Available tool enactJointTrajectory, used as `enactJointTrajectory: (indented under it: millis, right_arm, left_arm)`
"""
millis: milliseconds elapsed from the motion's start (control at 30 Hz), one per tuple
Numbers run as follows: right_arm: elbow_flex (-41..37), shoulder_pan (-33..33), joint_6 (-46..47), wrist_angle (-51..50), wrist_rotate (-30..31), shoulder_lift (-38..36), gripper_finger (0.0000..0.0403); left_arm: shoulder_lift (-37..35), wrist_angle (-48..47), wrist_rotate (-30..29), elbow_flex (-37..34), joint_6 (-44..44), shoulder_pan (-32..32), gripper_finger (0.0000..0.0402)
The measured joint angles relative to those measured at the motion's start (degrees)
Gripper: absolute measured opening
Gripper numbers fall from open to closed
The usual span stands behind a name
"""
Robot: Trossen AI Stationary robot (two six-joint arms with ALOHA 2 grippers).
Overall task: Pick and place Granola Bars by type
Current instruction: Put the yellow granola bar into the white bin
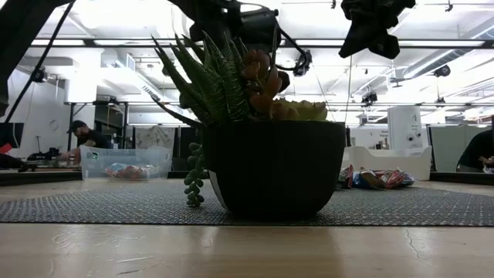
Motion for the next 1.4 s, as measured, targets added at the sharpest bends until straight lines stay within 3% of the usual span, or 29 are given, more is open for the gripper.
enactJointTrajectory:
  millis: [333,767,1033,1400]
  right_arm:
    - [0.0,0.0,0.0,0.0,0.0,0.0,0.0009]
    - [0.0,0.0,0.0,-0.1,0.0,0.0,0.0009]
    - [0.0,0.0,0.0,-0.1,0.0,0.0,0.0009]
    - [-0.3,0.0,0.3,-0.1,0.0,0.0,0.0009]
  left_arm:
    - [0.0,8.2,-0.1,-2.4,3.8,0.4,0.0145]
    - [0.0,11.4,-0.2,-7.9,5.3,0.4,0.0145]
    - [0.0,12.8,-3.8,-8.1,8.6,0.9,0.014]
    - [0.0,13.4,-3.9,-8.1,9.5,2.1,0.0137]
